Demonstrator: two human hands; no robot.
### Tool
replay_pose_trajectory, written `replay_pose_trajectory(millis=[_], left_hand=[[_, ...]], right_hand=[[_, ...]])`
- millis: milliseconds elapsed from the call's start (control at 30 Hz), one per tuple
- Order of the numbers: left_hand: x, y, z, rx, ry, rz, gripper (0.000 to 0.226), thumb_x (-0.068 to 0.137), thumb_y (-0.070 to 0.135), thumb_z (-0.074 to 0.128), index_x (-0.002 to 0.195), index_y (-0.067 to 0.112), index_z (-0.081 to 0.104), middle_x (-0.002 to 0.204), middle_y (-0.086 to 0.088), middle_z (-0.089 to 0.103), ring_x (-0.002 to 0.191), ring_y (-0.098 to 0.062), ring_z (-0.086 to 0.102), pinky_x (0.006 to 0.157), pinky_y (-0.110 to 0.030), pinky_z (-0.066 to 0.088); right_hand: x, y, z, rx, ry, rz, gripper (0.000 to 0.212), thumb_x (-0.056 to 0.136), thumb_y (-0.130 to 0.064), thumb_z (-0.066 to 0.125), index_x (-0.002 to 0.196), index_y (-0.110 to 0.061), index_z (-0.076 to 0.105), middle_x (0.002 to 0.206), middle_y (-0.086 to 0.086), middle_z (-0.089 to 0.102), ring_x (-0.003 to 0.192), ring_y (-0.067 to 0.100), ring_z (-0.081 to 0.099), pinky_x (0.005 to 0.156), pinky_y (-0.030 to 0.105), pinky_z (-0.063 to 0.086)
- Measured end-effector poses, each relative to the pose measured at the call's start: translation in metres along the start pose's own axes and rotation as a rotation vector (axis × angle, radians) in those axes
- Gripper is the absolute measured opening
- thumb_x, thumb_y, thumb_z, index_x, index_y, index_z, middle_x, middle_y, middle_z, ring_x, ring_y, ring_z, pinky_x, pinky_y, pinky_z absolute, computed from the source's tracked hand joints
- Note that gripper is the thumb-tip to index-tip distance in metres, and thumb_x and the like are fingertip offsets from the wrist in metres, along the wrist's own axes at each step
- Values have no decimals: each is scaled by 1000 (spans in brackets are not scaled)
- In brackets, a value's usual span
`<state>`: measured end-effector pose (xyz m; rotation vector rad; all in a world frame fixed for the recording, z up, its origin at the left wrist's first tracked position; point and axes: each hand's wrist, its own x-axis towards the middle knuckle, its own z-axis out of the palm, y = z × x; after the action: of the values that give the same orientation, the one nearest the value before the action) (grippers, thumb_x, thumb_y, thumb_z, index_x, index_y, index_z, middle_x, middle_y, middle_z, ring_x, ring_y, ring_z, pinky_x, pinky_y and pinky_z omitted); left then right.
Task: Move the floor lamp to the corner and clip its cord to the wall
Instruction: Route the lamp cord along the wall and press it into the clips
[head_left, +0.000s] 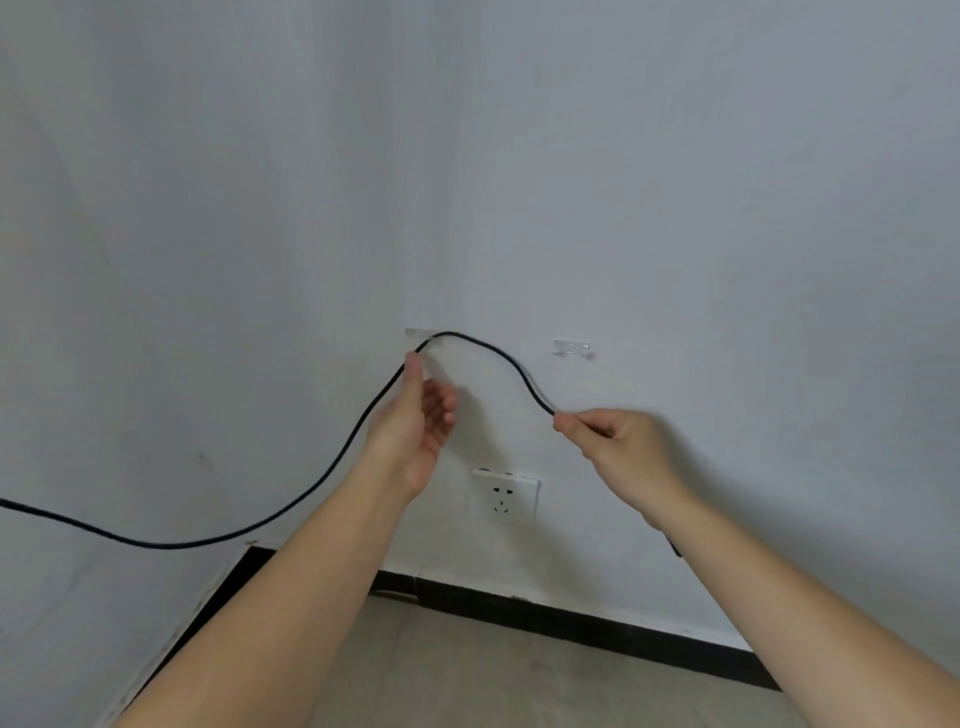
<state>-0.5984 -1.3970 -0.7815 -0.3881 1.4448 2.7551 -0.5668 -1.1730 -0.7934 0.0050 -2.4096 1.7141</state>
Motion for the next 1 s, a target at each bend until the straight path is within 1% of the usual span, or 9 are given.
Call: replay_pose_trajectory(millis=[67, 133, 300, 400, 533, 600, 733, 900, 1000], left_hand=[[-9, -9, 15, 200, -168, -11, 43, 88, 45, 69, 104, 4, 69, 87, -6, 73, 69, -12, 67, 63, -21, 55], [-16, -15, 30, 312, -276, -6, 29, 89, 28, 73, 106, 4, 73, 98, -9, 73, 78, -13, 68, 66, -21, 55], [-18, -16, 51, 377, -218, 71, 16, 88, 8, 72, 101, -2, 72, 81, -11, 70, 72, -16, 64, 65, -21, 55], [-15, -13, 53, 278, -144, 143, 6, 89, 6, 71, 89, 0, 72, 69, -8, 67, 62, -16, 62, 70, -24, 58], [-17, -15, 53, 74, -32, 201, 5, 90, 4, 70, 90, -1, 72, 70, -7, 65, 60, -15, 62, 72, -23, 59], [-18, -19, 56, -18, 7, 193, 6, 91, 3, 68, 93, -2, 71, 71, -7, 65, 59, -14, 62, 72, -23, 59], [-22, -21, 68, -64, -68, 96, 13, 93, 7, 67, 99, -3, 68, 73, -10, 64, 57, -15, 60, 71, -23, 59], [-26, -18, 79, -119, -128, -43, 13, 90, 4, 69, 99, -5, 69, 79, -10, 70, 63, -13, 69, 63, -19, 59], [-27, -19, 80, -148, -131, -94, 9, 90, 7, 70, 92, -2, 69, 77, -9, 71, 61, -12, 70, 61, -19, 59]], right_hand=[[0, -10, 1, -26, -30, -23, 29, 89, -33, 71, 76, -8, 75, 54, 1, 34, 42, 9, 27, 39, 18, 24], [1, -16, 2, -32, -40, -54, 29, 89, -33, 70, 77, -7, 75, 57, 4, 34, 44, 11, 27, 40, 21, 24], [3, -21, -6, -57, -62, -55, 31, 90, -39, 69, 84, -9, 77, 57, 1, 51, 47, 12, 36, 43, 19, 31], [3, -21, -15, -46, -92, -31, 22, 89, -42, 68, 83, -23, 79, 52, -14, 59, 41, 5, 40, 44, 14, 36], [4, -25, -35, -5, -14, -119, 14, 88, -32, 72, 77, -24, 77, 59, -11, 66, 43, -1, 46, 46, 11, 39], [6, -33, -42, -3, 31, -195, 10, 87, -27, 73, 78, -28, 77, 66, -12, 72, 51, 1, 57, 51, 13, 45], [16, -58, -43, -193, 188, -354, 8, 85, -29, 72, 79, -29, 78, 76, -15, 75, 75, 4, 70, 74, 21, 55], [27, -85, -41, -458, 243, -498, 11, 83, -26, 68, 80, -27, 80, 69, -14, 73, 71, 3, 66, 69, 18, 50], [31, -88, -40, -564, 252, -564, 11, 85, -25, 69, 83, -24, 79, 67, -14, 67, 69, 8, 64, 67, 23, 48]])
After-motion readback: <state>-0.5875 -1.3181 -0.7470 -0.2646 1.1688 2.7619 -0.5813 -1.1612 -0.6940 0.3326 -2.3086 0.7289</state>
